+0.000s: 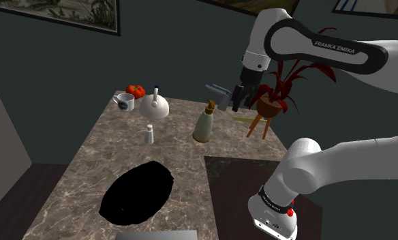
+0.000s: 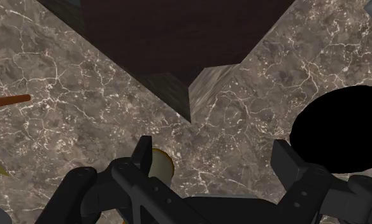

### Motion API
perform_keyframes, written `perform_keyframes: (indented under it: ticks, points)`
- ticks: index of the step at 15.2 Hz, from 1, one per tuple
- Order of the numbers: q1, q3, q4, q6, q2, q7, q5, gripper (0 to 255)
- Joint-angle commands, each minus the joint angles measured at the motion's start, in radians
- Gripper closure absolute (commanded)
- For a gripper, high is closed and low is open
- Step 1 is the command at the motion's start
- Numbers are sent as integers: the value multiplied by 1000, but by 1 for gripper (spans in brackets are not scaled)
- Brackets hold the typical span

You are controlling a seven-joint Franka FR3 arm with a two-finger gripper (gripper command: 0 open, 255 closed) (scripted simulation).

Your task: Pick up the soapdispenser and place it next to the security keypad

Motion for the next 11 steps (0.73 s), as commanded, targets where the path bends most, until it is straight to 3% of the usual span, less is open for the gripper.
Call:
perform_keyframes:
  ticks: [1, 11]
  points:
    - [0, 0, 0, 0, 0, 0, 0, 0]
    - [-15, -130, 99, 251, 321, -165, -50, 0]
